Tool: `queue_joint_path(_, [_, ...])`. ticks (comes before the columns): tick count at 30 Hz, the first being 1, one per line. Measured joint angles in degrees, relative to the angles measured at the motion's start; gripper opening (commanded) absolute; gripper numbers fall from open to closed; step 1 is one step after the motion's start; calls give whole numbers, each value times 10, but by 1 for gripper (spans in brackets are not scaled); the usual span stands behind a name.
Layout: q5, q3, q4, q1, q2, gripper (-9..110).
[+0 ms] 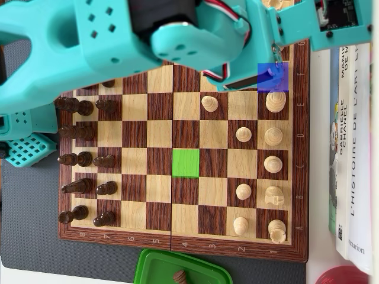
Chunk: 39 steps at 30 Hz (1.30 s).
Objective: Play chess
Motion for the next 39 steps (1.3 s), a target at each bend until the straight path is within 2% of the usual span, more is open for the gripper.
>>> queue_joint_path(10, [0, 0, 0, 0, 4, 7])
queue_joint_path(39, [0, 206, 0, 19, 270, 7])
